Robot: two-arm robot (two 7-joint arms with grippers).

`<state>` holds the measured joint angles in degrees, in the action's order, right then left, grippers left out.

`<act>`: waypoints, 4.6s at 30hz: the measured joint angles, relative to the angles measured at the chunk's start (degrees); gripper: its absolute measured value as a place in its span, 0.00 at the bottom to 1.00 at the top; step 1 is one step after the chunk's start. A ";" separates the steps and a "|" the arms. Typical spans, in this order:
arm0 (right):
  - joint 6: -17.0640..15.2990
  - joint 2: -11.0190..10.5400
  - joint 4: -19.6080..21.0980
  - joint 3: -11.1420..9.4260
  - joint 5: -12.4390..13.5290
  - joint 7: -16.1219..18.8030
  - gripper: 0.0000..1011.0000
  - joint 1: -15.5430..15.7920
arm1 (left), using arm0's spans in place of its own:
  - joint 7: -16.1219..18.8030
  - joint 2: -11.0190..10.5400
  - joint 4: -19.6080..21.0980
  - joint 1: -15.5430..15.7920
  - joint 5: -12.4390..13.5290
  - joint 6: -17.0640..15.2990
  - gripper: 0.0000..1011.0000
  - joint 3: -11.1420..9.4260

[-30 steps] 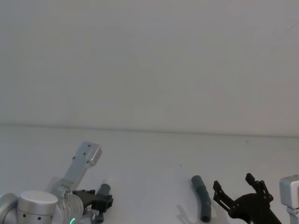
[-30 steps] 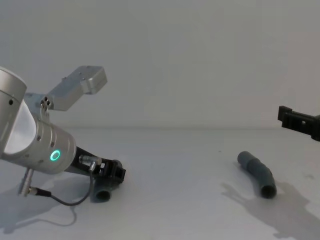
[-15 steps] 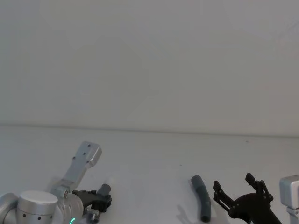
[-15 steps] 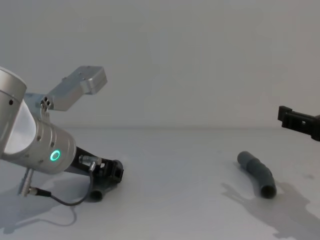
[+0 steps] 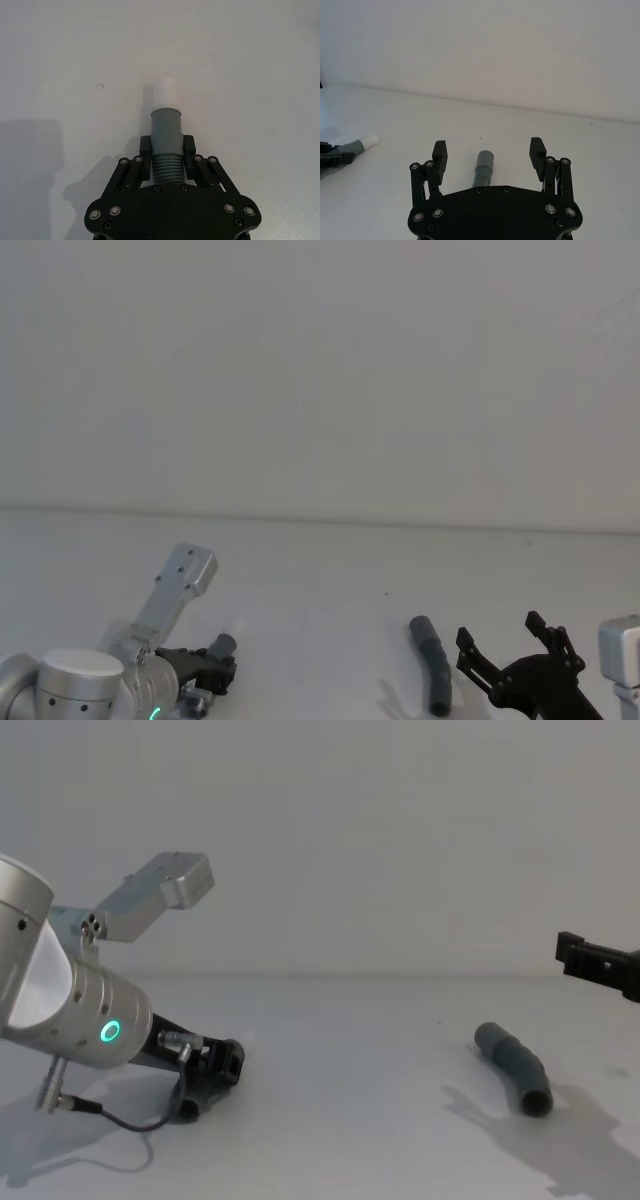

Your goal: Use both hands to pick up one end of the pipe from the table, align the ends, and insert them.

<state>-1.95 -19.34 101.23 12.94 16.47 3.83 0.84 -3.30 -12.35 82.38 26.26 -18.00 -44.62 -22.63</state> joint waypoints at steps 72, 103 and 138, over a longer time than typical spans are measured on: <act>-27.17 6.80 -11.20 4.96 -6.32 -3.16 0.99 -14.88 | 0.00 0.00 0.00 0.00 0.00 -0.05 0.33 0.00; -31.36 10.89 -17.41 4.74 -8.76 -5.95 0.99 -18.20 | 0.00 0.00 0.00 0.00 0.00 -0.05 0.33 0.00; -33.51 11.98 -18.20 3.82 -8.56 -5.99 0.24 -18.74 | 0.00 -0.01 0.00 0.00 0.00 -0.05 0.33 0.00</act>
<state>-35.46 -7.36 83.03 16.76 7.91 -2.16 -17.90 -3.30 -12.36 82.38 26.26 -18.00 -44.67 -22.63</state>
